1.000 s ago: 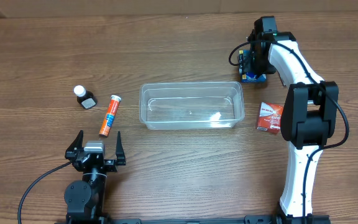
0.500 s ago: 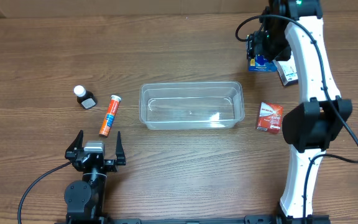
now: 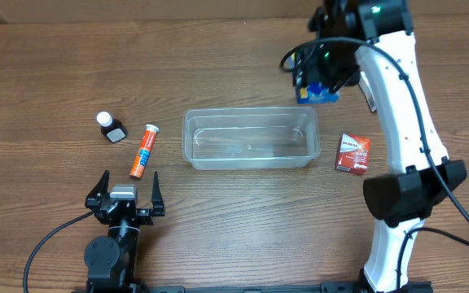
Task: Pack container
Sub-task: 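Lift the VapoDrops box and carry it over the clear container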
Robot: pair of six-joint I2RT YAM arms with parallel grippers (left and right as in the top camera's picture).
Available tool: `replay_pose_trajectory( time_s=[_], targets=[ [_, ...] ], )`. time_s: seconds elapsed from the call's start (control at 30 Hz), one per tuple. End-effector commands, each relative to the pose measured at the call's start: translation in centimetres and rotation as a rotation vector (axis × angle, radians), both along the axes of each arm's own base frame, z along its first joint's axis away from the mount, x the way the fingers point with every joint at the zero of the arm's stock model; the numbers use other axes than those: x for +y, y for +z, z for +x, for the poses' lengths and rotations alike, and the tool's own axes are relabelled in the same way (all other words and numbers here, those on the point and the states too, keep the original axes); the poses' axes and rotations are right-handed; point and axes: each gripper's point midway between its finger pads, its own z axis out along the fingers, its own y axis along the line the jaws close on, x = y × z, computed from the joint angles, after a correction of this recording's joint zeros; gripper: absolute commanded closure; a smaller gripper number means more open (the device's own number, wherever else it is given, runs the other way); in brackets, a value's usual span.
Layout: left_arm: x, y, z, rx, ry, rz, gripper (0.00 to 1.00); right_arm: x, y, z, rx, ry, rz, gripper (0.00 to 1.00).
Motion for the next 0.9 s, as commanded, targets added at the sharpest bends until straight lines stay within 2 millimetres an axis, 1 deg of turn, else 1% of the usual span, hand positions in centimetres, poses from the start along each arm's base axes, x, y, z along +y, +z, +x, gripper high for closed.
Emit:
replay_pose_trajectory(
  time_s=[0.0, 0.1, 0.17, 0.2, 0.23, 0.3, 0.33, 0.43, 0.53, 0.7, 0.87],
  targets=[
    [0.0, 0.0, 0.0, -0.007, -0.006, 0.015, 0.0, 0.4, 1.4, -3.7, 0.017, 0.007, 0.007, 0.3],
    [0.0, 0.0, 0.0, -0.007, -0.006, 0.015, 0.0, 0.6, 1.2, -6.9, 0.058, 0.009, -0.002, 0.29],
    [0.0, 0.0, 0.0, -0.007, -0.006, 0.015, 0.0, 1.2, 0.7, -7.6, 0.065, 0.002, 0.001, 0.29],
    [0.0, 0.0, 0.0, -0.007, -0.006, 0.015, 0.0, 1.7, 0.4, -7.7, 0.065, -0.002, 0.004, 0.29],
    [0.0, 0.0, 0.0, -0.007, -0.006, 0.015, 0.0, 2.2, 0.0, -7.6, 0.066, -0.012, 0.007, 0.29],
    [0.0, 0.0, 0.0, -0.007, -0.006, 0.015, 0.0, 3.6, -1.7, -7.3, 0.064, -0.029, 0.013, 0.29],
    [0.0, 0.0, 0.0, -0.007, -0.006, 0.015, 0.0, 3.7, -2.6, -7.1, 0.061, -0.058, -0.006, 0.29],
    [0.0, 0.0, 0.0, -0.007, -0.006, 0.015, 0.0, 3.3, -5.4, -6.8, 0.056, -0.167, -0.078, 0.29],
    [0.0, 0.0, 0.0, -0.007, -0.006, 0.015, 0.0, 2.9, -7.2, -6.6, 0.048, -0.224, -0.106, 0.29],
    [0.0, 0.0, 0.0, -0.007, -0.006, 0.015, 0.0, 2.4, -9.0, -5.1, -0.021, -0.238, -0.141, 0.29],
    [0.0, 0.0, 0.0, -0.007, -0.006, 0.015, 0.0, 2.3, -10.1, -4.4, -0.057, -0.208, -0.153, 0.29]
  ],
)
